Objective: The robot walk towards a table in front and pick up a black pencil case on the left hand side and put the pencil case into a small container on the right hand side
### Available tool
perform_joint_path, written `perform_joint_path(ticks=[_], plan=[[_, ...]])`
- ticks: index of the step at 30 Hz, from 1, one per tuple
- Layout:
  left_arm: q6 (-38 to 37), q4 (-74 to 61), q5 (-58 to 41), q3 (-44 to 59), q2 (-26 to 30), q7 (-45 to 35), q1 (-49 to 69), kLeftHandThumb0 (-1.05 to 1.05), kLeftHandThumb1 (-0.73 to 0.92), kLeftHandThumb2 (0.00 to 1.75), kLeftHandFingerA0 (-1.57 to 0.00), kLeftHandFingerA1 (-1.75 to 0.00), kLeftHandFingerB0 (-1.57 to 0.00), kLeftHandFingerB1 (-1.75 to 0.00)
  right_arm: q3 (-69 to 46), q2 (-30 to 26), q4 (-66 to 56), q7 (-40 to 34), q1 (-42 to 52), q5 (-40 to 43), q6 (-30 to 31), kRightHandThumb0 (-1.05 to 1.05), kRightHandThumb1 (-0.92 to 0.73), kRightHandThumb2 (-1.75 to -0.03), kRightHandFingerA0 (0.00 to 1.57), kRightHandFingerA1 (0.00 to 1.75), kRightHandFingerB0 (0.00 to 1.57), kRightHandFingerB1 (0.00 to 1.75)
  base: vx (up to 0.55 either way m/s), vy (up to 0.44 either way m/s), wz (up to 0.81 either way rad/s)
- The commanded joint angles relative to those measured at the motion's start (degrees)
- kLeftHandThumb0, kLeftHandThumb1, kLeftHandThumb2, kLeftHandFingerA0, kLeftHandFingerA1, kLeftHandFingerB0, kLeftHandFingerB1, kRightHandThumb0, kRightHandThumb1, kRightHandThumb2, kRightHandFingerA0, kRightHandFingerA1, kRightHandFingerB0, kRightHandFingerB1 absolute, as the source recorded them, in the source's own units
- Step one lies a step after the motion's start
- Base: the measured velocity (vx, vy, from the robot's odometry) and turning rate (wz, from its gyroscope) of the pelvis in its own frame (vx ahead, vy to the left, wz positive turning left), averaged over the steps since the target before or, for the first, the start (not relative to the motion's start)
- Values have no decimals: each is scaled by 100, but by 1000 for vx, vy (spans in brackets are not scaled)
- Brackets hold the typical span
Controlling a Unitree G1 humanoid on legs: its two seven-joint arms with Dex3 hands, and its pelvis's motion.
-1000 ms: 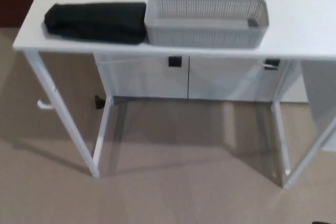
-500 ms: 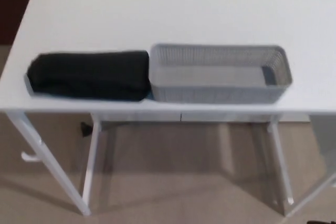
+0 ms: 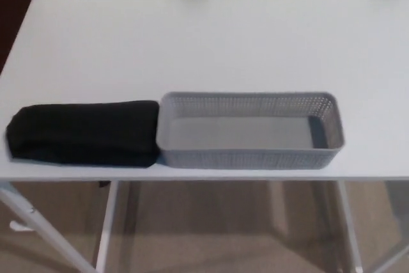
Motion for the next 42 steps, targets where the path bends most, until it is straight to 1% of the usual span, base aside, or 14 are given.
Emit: perform_joint_path(ticks=[1,5,13,25,27,31,32,33,34,36,37,39,40,42], plan=[[23,-26,10,46,98,-32,73,-40,66,61,-29,-32,-17,-28,34,-22,41,-32,45,-58,-2,-38,-65,-59,50,44,35,37,0,0,0],[40,-16,-59,69,83,-122,53,-38,66,61,-27,-32,-16,-27,40,-21,81,-50,20,-74,0,-37,-65,-59,52,45,36,38,-7,32,-4],[3,46,37,18,114,-60,53,-39,67,62,-28,-32,-16,-28,85,-42,127,-21,20,-123,-15,-38,-66,-60,47,43,34,37,-14,177,8],[2,12,36,-4,127,-80,53,-38,68,62,-27,-32,-16,-28,78,-44,173,61,-7,-86,-27,-38,-65,-59,51,44,34,37,17,-12,9],[1,2,70,-17,121,-30,54,-40,67,62,-30,-32,-17,-28,85,-50,181,51,-18,-99,-27,-37,-65,-60,47,43,35,37,0,0,0],[30,-8,39,10,115,-25,79,-40,66,62,-29,-32,-17,-28,120,-51,155,30,21,-140,-9,-37,-65,-60,48,44,34,37,0,0,0],[18,-45,83,0,134,27,115,-41,66,61,-27,-33,-16,-27,128,-52,142,31,49,-143,-15,-37,-65,-60,47,43,35,37,0,0,0],[20,-119,42,60,124,86,140,-50,57,75,-8,-36,-6,-17,147,-67,140,12,46,-174,13,-38,-65,-60,48,42,34,36,0,0,0],[34,-210,-48,156,97,142,156,-50,57,75,-8,-36,-6,-17,169,-88,146,-18,22,-217,59,-38,-65,-60,48,42,34,36,0,0,0],[182,-708,-439,595,-20,312,275,-43,52,70,-3,-17,0,-6,179,-80,152,-47,12,-225,34,-37,-65,-59,49,43,34,37,0,0,0],[111,-881,-524,786,-40,415,348,-48,33,72,0,-21,0,-17,159,-71,153,-26,29,-191,13,-36,-65,-59,49,43,34,37,0,0,0],[-57,-1139,-537,1132,2,578,523,-52,35,72,0,-15,0,-13,105,-65,145,29,67,-115,23,-37,-65,-59,50,44,35,37,0,0,0],[-100,-1299,-552,1287,84,466,668,-52,49,73,0,-6,0,-1,93,-98,129,64,105,-108,20,-37,-65,-59,50,44,34,36,0,0,0],[-164,-1458,-634,1553,167,405,828,-54,49,73,0,-3,0,0,54,-120,97,141,141,-51,56,-38,-65,-59,50,44,33,36,0,0,0]])
